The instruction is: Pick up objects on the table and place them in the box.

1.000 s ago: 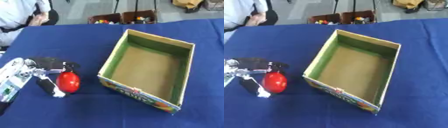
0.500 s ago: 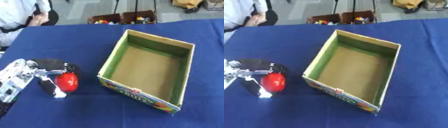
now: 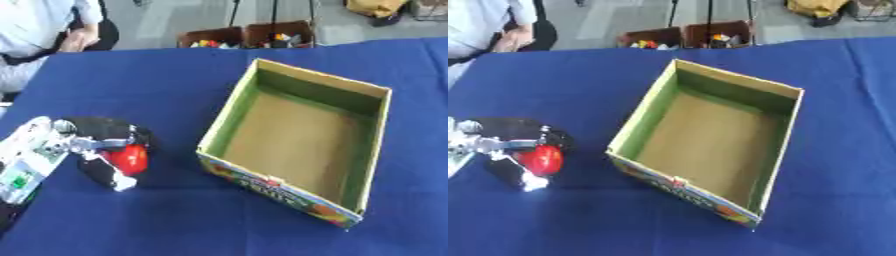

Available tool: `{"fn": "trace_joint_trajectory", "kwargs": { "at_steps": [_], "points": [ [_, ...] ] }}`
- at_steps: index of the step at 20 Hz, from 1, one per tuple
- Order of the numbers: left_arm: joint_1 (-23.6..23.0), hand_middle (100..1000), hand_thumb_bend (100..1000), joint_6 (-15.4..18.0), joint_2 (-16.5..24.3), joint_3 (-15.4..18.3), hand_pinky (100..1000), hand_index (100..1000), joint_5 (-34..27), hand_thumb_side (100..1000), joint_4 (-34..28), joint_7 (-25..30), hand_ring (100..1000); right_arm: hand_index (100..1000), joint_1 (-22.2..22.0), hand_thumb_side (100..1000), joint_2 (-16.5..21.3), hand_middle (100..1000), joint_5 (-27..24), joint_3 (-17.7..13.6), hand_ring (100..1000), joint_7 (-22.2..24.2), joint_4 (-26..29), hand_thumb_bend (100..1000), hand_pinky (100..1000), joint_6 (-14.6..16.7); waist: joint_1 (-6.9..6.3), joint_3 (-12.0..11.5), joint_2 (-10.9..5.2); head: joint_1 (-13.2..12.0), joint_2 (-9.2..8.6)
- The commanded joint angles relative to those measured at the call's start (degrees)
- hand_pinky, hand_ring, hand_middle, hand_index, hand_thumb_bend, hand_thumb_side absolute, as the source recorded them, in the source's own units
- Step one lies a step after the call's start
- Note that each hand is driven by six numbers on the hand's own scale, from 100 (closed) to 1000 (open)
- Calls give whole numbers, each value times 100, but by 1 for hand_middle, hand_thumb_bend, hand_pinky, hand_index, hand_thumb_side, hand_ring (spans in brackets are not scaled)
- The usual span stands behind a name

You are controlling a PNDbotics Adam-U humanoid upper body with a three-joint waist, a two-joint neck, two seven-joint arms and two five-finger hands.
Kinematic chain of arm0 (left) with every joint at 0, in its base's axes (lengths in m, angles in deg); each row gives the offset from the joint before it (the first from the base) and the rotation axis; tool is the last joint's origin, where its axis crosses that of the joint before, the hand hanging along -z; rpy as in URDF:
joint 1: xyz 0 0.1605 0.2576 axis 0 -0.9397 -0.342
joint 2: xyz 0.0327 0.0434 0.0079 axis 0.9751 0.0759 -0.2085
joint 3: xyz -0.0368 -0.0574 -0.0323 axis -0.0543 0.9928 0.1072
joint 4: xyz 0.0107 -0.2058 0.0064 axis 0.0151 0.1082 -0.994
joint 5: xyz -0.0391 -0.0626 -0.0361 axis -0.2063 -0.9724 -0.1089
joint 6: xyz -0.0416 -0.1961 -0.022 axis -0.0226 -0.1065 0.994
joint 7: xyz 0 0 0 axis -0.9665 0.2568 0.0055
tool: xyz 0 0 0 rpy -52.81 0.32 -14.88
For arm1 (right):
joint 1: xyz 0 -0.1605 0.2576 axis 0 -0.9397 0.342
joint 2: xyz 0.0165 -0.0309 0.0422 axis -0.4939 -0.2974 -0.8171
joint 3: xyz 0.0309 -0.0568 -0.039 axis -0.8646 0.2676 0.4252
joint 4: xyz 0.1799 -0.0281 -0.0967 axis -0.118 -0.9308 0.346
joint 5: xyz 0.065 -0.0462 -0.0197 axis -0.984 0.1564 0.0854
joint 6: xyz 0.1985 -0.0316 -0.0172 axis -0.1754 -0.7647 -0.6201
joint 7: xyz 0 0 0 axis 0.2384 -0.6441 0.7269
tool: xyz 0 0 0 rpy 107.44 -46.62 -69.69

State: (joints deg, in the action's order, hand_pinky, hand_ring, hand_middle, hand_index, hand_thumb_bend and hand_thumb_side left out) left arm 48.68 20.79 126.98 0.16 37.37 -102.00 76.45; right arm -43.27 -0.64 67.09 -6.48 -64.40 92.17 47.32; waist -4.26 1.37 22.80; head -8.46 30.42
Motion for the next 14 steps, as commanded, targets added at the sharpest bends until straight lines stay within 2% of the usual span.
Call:
{"fn": "trace_joint_trajectory", "kwargs": {
  "at_steps": [1, 14],
  "points": [
    [57, 860, 100, 597, 139, 80, 490, 878, -14, 473, -75, 647, 770, 749, 55, 985, 88, 635, -42, -28, 802, -7, 69, 100, 749, -10, 59, -7, -29, -23, 2],
    [215, 844, 100, 435, 281, 197, 455, 868, -54, 475, -349, 647, 743, 746, 24, 986, 112, 635, -90, -36, 802, -31, 69, 100, 750, -34, 9, -23, -143, -38, 104]
  ]
}}
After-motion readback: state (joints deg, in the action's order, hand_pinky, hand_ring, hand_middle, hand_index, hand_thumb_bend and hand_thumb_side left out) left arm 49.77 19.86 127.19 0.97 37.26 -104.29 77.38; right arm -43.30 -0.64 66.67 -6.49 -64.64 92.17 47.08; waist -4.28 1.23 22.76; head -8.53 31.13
